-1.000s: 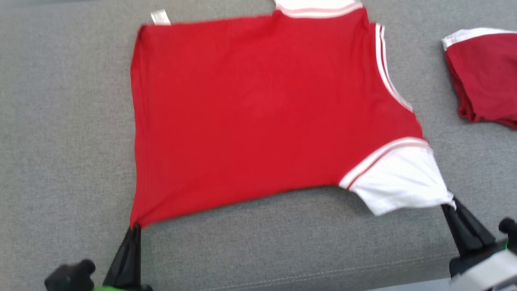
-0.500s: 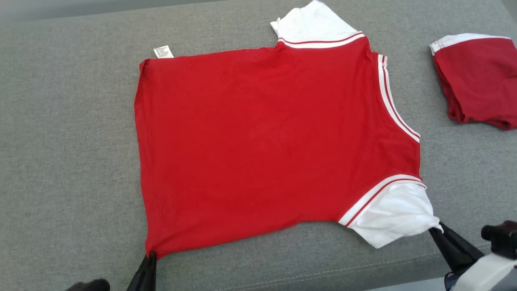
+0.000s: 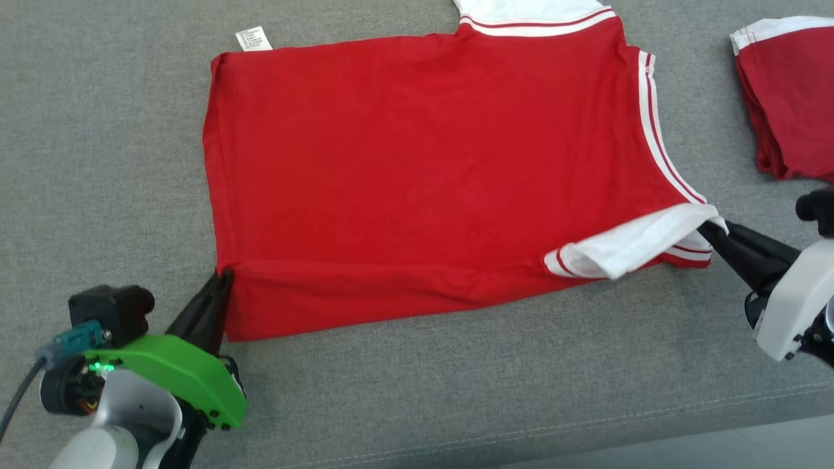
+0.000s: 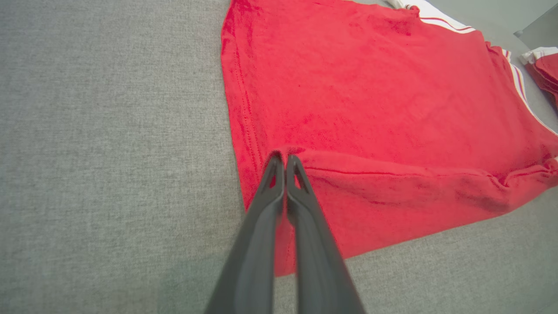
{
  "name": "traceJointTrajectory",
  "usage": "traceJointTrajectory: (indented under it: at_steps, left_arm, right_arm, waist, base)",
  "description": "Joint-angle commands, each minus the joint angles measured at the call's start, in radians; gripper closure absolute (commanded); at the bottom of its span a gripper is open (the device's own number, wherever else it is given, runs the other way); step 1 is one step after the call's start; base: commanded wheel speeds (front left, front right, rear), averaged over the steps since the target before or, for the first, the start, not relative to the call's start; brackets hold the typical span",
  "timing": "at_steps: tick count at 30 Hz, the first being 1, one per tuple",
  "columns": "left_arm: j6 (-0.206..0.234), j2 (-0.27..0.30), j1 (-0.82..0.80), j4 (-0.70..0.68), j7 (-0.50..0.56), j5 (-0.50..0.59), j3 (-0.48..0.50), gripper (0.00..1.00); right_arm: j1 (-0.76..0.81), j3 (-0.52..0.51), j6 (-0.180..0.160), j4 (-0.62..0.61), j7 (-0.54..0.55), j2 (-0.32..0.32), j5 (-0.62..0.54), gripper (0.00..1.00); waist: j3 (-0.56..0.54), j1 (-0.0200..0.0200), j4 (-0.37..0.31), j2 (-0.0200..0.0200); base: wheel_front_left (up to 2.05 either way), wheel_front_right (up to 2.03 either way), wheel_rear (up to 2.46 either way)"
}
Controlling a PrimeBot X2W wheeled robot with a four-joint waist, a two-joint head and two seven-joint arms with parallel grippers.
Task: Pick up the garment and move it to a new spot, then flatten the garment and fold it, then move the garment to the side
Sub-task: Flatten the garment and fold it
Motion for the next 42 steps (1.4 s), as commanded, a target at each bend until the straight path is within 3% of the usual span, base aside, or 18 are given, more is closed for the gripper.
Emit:
traceJointTrajectory:
  at_steps: [1,6,14,42]
  left_arm:
    - [0.000,0.010,-0.034,0.004,0.010,0.012,0.003,1.00]
    - [-0.011,0.022,-0.163,0.038,0.086,0.023,-0.009,1.00]
    - [-0.015,-0.004,-0.276,0.115,0.114,0.042,-0.035,1.00]
    - [-0.005,-0.039,-0.322,0.208,0.076,0.067,-0.064,1.00]
  right_arm:
    - [-0.028,0.008,-0.001,0.005,0.011,-0.005,0.012,1.00]
    - [-0.160,0.050,-0.001,0.041,0.041,-0.026,0.046,1.00]
    - [-0.305,0.144,-0.001,0.125,0.026,-0.025,0.057,1.00]
    - [-0.551,0.368,-0.001,0.335,-0.067,0.005,0.049,1.00]
  waist:
    - [0.017,0.0001,0.006,0.0000]
    - [0.046,0.0001,0.018,0.0000]
    - [0.082,0.0001,0.019,0.0000]
    - [0.100,0.0001,0.041,0.0000]
  base:
    - [0.00,0.00,0.00]
    - [0.00,0.00,0.00]
    - [0.00,0.00,0.00]
    - [0.00,0.00,0.00]
